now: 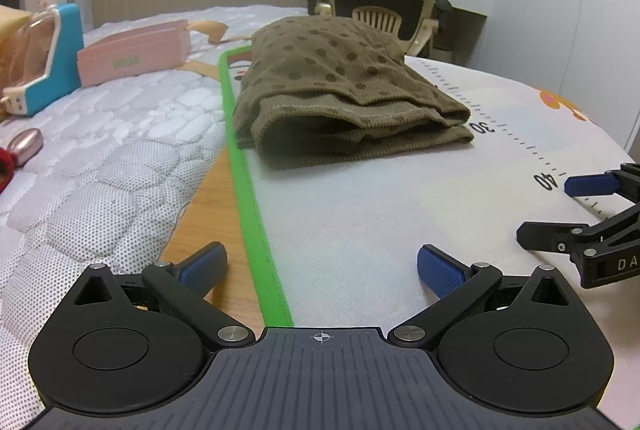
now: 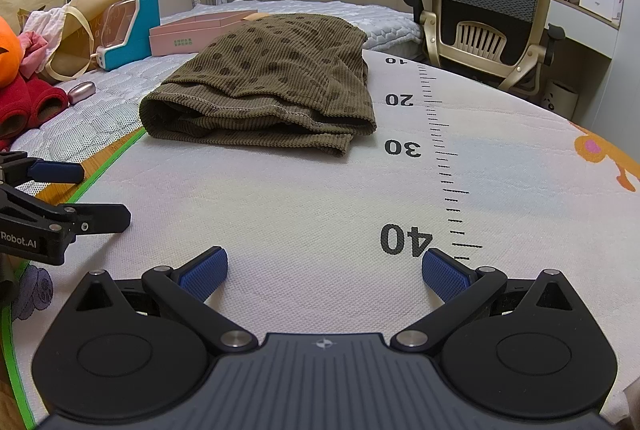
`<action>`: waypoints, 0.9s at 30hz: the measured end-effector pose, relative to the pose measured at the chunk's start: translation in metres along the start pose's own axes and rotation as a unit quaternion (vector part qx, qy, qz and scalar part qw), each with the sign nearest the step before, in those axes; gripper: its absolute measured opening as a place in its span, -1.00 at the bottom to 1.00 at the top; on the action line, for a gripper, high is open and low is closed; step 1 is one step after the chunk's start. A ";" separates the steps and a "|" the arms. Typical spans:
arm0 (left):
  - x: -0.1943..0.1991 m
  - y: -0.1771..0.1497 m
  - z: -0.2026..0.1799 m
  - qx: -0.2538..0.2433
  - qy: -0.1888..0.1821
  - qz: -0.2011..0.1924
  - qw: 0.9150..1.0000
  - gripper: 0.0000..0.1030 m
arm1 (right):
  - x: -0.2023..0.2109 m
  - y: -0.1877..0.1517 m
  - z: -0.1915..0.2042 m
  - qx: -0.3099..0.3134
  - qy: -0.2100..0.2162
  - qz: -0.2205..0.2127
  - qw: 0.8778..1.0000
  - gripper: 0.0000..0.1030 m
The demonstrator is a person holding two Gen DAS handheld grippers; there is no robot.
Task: Fold clothes
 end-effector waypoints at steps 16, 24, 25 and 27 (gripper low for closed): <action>-0.001 0.001 -0.001 0.000 0.007 0.001 1.000 1.00 | 0.001 -0.001 0.000 0.000 0.001 0.000 1.000 1.00; -0.001 0.001 0.000 -0.002 0.005 0.002 1.000 1.00 | 0.000 -0.001 0.000 0.000 0.001 0.000 1.000 1.00; -0.001 0.001 0.000 -0.002 0.004 0.002 1.000 1.00 | 0.000 -0.001 0.000 -0.001 0.001 0.000 1.000 1.00; -0.001 0.000 0.000 -0.002 0.005 0.002 1.000 1.00 | 0.000 -0.001 -0.001 0.000 0.001 0.000 1.000 1.00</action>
Point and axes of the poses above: each gripper's, at about its wrist camera, not at the fingertips, and x roughly against the way its jaws point, z to its left, y to its top, the point moved 1 cm from there along -x, roughly the way its jaws point, and after that the axes turned 6 degrees about y, right-handed, at the moved point
